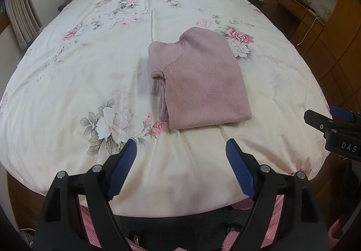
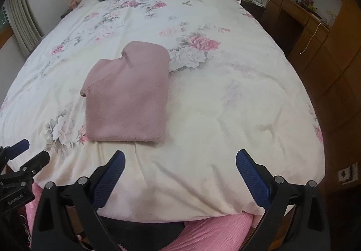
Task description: Fold small clothes
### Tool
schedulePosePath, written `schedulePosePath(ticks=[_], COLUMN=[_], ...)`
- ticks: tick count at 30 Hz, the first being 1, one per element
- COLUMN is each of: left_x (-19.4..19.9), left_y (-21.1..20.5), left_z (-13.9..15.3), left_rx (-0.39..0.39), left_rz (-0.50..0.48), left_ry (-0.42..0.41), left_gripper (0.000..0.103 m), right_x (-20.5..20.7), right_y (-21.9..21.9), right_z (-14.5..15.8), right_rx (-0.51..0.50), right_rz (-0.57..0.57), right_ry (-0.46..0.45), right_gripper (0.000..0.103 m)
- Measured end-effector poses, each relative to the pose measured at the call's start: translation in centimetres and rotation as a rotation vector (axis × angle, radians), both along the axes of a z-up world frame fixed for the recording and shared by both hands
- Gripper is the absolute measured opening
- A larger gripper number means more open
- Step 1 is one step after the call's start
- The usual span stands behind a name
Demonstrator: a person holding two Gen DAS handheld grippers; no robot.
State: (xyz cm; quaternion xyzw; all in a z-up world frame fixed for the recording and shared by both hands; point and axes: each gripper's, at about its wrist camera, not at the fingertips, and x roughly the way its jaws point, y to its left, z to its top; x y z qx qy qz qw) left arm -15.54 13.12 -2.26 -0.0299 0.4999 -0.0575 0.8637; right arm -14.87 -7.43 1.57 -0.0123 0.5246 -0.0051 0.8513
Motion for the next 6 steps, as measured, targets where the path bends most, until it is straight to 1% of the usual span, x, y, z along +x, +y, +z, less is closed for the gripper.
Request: schedulePosePath(ticks=[6], left_x=[0.0], left_y=[0.2], left_z=[-0.13], left_rx=[0.0], left_rz=[-0.001], left_ry=[0.002], left_gripper=[0.081], right_x=[-0.21], right_y=[0.04], right_z=[-0.11], right_rx=[0.0], right_rz=[-0.008], right_ry=[0.007], right_gripper=[0.099])
